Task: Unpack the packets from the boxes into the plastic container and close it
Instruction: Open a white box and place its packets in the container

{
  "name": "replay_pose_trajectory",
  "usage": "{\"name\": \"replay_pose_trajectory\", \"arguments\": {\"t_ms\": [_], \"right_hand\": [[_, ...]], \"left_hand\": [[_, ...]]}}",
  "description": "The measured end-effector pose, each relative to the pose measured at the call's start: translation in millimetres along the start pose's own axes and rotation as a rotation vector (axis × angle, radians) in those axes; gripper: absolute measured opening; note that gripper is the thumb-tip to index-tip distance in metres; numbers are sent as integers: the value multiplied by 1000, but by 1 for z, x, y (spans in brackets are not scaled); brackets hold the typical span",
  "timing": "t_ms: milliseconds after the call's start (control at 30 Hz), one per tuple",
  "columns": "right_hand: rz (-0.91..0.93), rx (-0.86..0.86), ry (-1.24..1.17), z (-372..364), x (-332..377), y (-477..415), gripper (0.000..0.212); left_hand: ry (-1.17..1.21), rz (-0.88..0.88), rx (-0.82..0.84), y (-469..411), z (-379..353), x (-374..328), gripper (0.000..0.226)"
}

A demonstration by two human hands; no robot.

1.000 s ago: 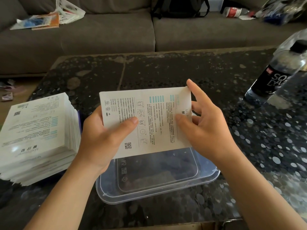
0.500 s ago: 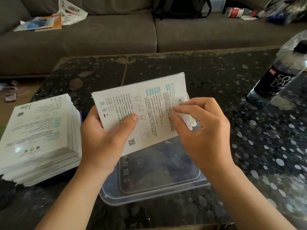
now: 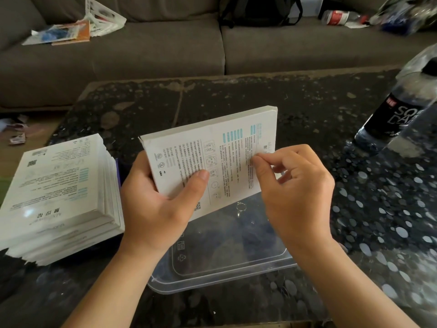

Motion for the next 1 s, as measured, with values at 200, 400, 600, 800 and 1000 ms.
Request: {"name": "replay_pose_trajectory", "arguments": {"t_ms": [200,400,600,800,1000], "right_hand": [[-13,21,30,-2,1,0,8],[-64,78,73,-5,1,1,9],[-116,137,41,-3,4,-2,10],[-221,218,-65,2,3,-7,14],[-342,281,-216,8,0,-16,17]], "left_hand": [[15,3,19,0,-3,-1,62],[-18,1,21,1,-2,0,60],[-26,68,22,0,0,6,53],[39,183,46,-6,5,9,45],[95,280,67,-11,10,13,44]]}}
Point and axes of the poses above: each hand's wrist, its own y-axis away from the middle knuckle, its own z-axis out of the back of the hand, x = y × z, the point moved 1 cm from there along -y, towards the middle knuckle, and after that the axes turned 3 degrees about z, right-handed, at the moved point
